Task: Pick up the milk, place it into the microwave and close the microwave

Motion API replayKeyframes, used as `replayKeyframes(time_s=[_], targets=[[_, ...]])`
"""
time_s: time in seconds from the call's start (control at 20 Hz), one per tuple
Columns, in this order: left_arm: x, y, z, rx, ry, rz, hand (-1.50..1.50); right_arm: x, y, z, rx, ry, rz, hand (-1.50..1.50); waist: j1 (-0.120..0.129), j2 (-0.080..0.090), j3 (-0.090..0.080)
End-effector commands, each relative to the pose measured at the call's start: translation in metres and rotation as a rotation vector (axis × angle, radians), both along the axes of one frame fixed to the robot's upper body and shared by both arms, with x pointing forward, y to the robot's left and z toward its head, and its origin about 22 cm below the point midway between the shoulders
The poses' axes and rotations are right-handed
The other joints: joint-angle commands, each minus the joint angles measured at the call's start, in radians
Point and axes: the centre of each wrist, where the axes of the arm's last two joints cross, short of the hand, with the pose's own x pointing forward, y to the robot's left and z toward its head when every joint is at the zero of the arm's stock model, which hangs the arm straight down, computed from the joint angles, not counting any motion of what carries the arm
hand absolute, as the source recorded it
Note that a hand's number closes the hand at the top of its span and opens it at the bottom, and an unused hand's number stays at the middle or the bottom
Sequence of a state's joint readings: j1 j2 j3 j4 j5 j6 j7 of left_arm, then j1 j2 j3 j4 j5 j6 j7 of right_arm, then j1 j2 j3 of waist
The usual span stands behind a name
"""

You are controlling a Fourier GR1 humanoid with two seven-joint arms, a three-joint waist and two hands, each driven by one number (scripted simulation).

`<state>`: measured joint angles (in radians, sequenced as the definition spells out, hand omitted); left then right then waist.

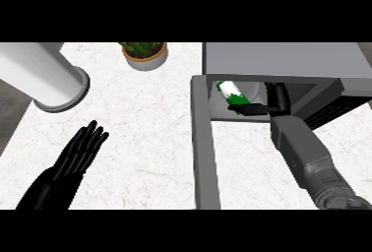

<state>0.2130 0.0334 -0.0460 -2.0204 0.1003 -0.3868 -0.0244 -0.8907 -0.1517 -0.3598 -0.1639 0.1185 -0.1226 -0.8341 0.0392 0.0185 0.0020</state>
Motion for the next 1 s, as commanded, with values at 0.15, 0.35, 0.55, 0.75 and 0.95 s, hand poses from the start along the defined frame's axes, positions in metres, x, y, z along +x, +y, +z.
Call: replayKeyframes(time_s=[0.15,0.35,0.55,0.75,0.95], targets=[[0.003,-0.017,-0.026,0.073,0.044,-0.162,1.50,-0.024,0.010,-0.031,0.056,0.013,0.038,-1.50,-0.030,-0.017,-0.002],[0.037,-0.041,-0.015,0.145,0.010,-0.168,1.50,-0.049,-0.003,-0.055,0.070,-0.010,0.071,-1.50,-0.047,-0.020,-0.002],[0.035,-0.045,-0.034,0.121,0.061,-0.173,1.50,-0.054,-0.018,-0.046,0.077,-0.010,0.092,-1.50,-0.060,-0.027,-0.004],[0.044,-0.062,-0.031,0.250,0.049,-0.189,1.50,-0.084,-0.028,-0.060,0.052,-0.011,0.102,-1.50,-0.077,-0.031,-0.004],[0.041,-0.094,-0.061,0.301,0.132,-0.318,1.50,-0.092,-0.029,-0.050,0.054,-0.024,0.120,-1.50,-0.095,-0.034,-0.006]])
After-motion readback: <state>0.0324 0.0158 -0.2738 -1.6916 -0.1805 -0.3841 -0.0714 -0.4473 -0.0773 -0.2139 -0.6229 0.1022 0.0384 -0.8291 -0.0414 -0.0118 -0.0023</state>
